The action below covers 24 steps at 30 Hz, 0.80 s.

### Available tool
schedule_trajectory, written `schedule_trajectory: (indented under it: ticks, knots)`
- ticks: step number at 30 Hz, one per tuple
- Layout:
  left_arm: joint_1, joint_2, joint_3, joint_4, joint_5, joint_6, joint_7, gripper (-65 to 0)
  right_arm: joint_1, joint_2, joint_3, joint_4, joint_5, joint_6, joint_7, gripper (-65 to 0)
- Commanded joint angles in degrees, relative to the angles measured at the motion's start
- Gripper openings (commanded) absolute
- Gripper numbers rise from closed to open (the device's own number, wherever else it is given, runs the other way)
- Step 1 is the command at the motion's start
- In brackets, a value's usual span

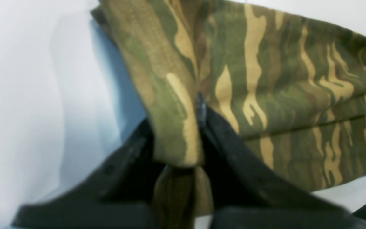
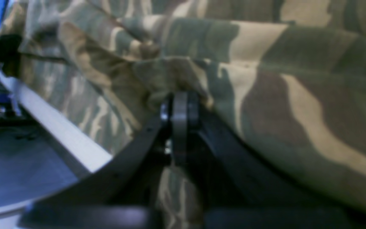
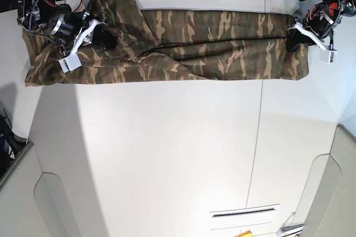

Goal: Fold the T-shirt properly
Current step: 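Lift the strip end with the left gripper and fold it toward the right gripper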

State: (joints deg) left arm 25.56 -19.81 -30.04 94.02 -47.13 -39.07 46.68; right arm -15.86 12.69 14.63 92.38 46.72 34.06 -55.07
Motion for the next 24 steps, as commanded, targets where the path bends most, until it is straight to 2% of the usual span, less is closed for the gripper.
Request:
schedule_trajectory:
  ticks: [1, 4, 9, 12, 14, 19, 24]
  knots:
    - [0.0, -0.7, -0.3, 2.1, -0.9, -0.9, -1.4, -65.0, 0.3, 0.6, 0.7, 2.1, 2.9, 0.2, 0.2, -65.0]
    - [0.0, -0.7, -0.4, 6.2, -0.9, -0.7, -0.7, -65.0, 0.3, 0.6, 2.7, 5.4, 6.0, 0.2, -2.7, -65.0]
    - [0.0, -0.7, -0.4, 15.2, -1.0, -0.6, 1.4, -65.0, 0.3, 0.6, 7.6, 11.4, 6.4, 0.2, -3.9, -65.0]
    - [0.1, -0.7, -0.4, 20.1, -2.6, -0.6, 2.6, -65.0, 0.3, 0.6, 11.0, 13.4, 6.2, 0.2, -3.9, -53.0]
    - [0.2, -0.7, -0.4, 23.1, -5.4, -0.6, 4.0, -65.0, 0.3, 0.6, 13.5, 13.7, 6.2, 0.2, -3.9, -48.9]
    - [0.2, 0.0, 1.1, 28.0, -10.3, -0.6, 7.6, -65.0, 0.3, 0.6, 20.0, 13.7, 6.2, 0.2, -3.9, -48.7]
    - [0.0, 0.0, 9.4, 28.9, -10.6, -0.6, 7.5, -65.0, 0.3, 0.6, 25.3, 13.7, 6.3, 0.2, -4.0, -48.7]
